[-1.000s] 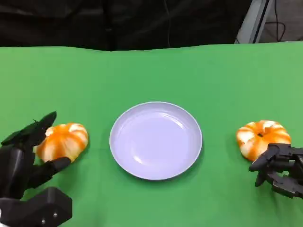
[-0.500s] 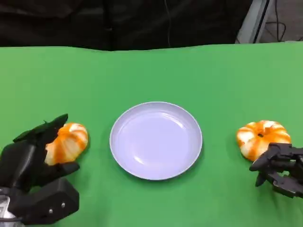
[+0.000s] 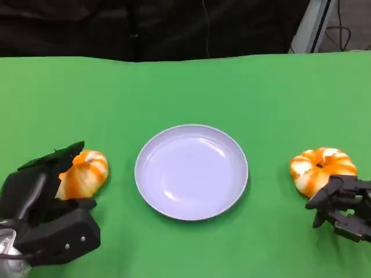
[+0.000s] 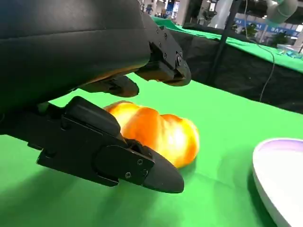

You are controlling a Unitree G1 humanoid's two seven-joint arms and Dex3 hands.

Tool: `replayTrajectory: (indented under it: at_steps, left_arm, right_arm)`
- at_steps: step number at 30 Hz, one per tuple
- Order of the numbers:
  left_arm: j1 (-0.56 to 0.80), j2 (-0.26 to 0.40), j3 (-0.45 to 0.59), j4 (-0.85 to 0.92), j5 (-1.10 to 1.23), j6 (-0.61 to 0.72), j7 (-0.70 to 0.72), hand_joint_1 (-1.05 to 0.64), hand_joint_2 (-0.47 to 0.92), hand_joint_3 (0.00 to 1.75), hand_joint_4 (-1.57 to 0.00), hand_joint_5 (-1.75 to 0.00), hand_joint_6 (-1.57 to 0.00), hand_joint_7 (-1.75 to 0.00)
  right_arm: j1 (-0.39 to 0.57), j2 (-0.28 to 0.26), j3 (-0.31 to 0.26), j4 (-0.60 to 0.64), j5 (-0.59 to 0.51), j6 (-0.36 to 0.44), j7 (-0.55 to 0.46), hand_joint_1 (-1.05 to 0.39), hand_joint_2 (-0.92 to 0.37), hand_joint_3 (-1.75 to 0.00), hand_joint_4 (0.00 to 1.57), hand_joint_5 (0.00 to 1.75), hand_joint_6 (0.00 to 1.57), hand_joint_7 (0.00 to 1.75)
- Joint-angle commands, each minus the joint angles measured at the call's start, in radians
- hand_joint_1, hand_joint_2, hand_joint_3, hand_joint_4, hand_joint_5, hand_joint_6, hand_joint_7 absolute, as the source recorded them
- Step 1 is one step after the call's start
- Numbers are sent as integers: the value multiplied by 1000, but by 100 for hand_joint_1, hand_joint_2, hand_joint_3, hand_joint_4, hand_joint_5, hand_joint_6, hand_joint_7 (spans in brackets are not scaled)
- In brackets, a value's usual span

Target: Grasp the bread from the table and place it into the plate.

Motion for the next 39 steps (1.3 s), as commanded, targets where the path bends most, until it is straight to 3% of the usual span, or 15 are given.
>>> replayTrajectory:
  at_steps: [1,33,39]
  left_arm:
    - [-19,17,-14,29,-2,17,-6,-79,92,1,-41,0,-36,0]
    - [-112,1,-67,135,-7,101,-50,-77,92,1,-41,0,-38,0]
    - [-122,-7,-78,143,-6,106,-58,-39,86,0,-40,0,-37,0]
  right_arm:
    - [2,-17,-8,-7,8,2,-2,5,-88,-53,88,138,96,89]
    - [5,-18,-6,-8,6,-5,-6,7,-89,-52,87,138,96,91]
    - [5,-19,-6,-7,7,-8,-3,7,-89,-52,87,139,95,91]
